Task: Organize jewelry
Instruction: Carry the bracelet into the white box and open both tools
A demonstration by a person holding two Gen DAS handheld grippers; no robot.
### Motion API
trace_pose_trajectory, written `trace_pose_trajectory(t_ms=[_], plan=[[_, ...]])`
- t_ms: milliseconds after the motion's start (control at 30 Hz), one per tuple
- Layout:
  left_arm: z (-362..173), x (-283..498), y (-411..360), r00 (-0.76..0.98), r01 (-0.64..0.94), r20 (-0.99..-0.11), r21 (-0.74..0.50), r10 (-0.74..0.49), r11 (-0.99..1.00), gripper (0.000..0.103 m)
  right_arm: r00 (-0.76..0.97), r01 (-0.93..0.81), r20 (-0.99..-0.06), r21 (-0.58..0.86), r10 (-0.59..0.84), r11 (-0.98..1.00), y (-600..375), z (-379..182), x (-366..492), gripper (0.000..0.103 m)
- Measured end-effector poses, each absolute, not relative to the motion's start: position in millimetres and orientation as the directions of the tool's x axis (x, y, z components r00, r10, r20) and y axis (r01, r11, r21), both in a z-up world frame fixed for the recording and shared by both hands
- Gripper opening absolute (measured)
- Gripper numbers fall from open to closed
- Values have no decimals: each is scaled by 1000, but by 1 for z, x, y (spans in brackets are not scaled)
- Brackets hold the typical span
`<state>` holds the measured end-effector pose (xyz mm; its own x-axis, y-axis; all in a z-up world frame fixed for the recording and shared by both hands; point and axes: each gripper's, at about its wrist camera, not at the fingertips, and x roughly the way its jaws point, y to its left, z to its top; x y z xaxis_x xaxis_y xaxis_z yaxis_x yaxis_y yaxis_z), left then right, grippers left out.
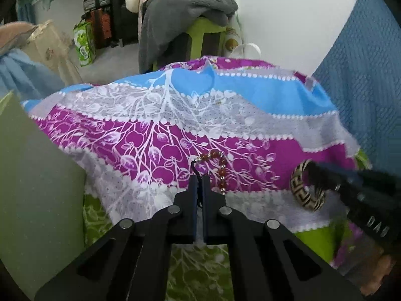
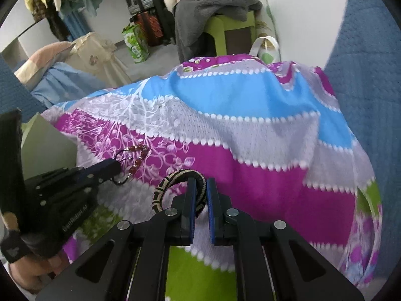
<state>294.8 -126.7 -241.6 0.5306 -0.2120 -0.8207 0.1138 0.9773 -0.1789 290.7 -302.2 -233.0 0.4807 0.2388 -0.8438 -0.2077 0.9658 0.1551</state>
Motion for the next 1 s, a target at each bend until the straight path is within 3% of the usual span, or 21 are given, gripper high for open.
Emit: trace_pose_trajectory(t_ms=[533,800,1000], plan=[[-186,229,-99,541,76,-790,-293,-286,953,2,524,-162,-826,143,207,976,-290,-200,232,6],[-125,210,-71,578,54,-753,-351,-316,935,2,589,-132,-785,140,191,981,-284,-136,221,6],[-67,207,-52,630,79,-718,-319,-295,944,2,648,-131,-737,144,195,981,-278,-78,224,6]])
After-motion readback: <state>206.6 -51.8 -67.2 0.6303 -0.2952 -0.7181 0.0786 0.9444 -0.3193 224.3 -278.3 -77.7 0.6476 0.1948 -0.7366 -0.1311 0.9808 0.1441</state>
